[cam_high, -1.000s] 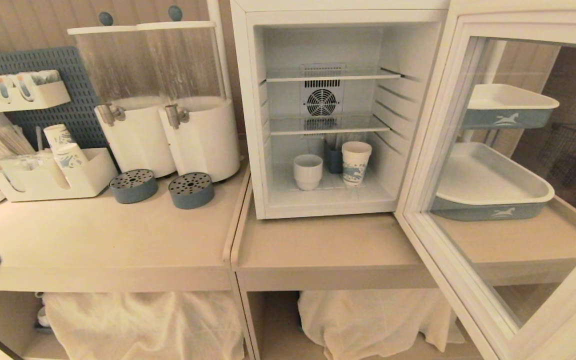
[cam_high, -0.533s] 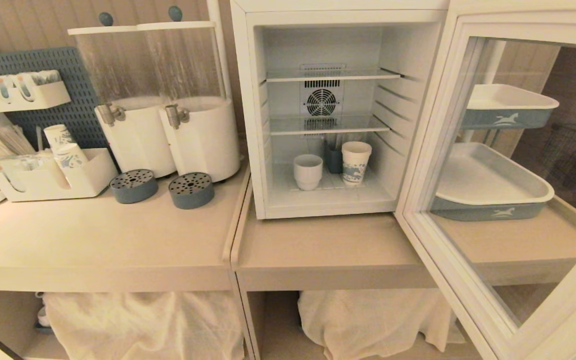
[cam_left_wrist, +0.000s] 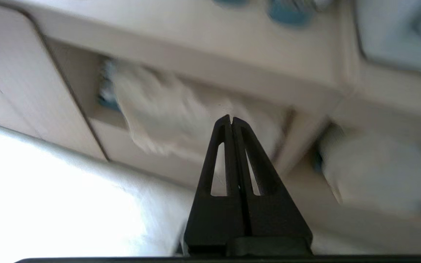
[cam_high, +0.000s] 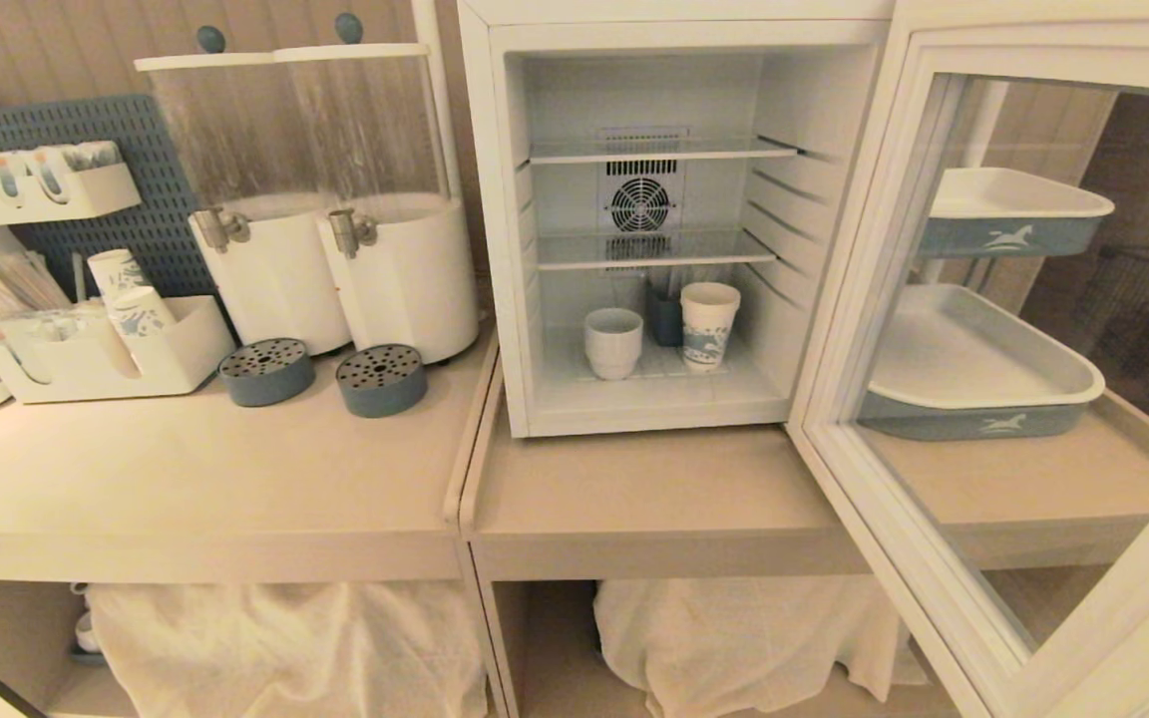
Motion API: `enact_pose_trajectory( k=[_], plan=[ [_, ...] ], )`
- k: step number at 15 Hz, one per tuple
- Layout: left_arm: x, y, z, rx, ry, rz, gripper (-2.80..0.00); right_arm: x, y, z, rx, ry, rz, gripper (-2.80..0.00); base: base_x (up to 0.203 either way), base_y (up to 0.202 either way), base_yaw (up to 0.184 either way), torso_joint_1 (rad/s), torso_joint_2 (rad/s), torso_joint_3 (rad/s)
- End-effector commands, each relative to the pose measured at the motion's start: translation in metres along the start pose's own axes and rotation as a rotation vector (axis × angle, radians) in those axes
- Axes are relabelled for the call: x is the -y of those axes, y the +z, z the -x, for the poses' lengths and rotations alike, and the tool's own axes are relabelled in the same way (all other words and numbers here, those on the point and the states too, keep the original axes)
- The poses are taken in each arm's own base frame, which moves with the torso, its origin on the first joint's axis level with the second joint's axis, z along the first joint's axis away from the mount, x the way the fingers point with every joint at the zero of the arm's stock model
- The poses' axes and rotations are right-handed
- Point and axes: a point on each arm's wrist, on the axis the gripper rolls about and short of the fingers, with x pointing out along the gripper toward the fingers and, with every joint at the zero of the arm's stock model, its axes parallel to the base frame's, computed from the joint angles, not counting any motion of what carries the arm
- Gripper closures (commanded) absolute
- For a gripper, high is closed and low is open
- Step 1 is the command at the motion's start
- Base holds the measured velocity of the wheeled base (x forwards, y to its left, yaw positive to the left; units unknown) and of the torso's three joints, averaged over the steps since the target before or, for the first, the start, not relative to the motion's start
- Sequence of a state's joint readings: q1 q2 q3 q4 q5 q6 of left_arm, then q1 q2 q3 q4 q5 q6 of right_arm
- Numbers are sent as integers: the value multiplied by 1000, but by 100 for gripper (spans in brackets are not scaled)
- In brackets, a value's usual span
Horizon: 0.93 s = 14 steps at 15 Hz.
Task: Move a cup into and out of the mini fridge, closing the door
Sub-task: Take the ceramic cup out of the freezer
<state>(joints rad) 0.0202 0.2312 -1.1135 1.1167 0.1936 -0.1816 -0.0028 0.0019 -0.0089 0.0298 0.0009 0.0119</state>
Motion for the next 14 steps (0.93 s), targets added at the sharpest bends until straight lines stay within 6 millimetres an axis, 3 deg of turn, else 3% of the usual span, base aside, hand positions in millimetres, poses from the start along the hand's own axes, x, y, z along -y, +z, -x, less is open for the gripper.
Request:
enact_pose_trajectory(
  k=[1,3,5,8,10,12,14],
  plan=[
    [-6,-22,18,56,-59,-8,0,0,0,0,0,0,0,0,0,0,0,0,0,0],
    [-12,-52,14,93,-136,-86,0,0,0,0,3,0,0,0,0,0,0,0,0,0],
    [-8,-52,-5,128,-168,-90,0,0,0,0,1,0,0,0,0,0,0,0,0,0],
    [3,-65,-70,181,-142,-95,0,0,0,0,1,0,0,0,0,0,0,0,0,0],
    [7,-88,-112,226,-129,-134,0,0,0,0,1,0,0,0,0,0,0,0,0,0],
    [8,-113,-137,215,-136,-196,0,0,0,0,3,0,0,0,0,0,0,0,0,0],
    [10,-124,-144,186,-235,-192,0,0,0,0,3,-1,0,0,0,0,0,0,0,0]
  ],
)
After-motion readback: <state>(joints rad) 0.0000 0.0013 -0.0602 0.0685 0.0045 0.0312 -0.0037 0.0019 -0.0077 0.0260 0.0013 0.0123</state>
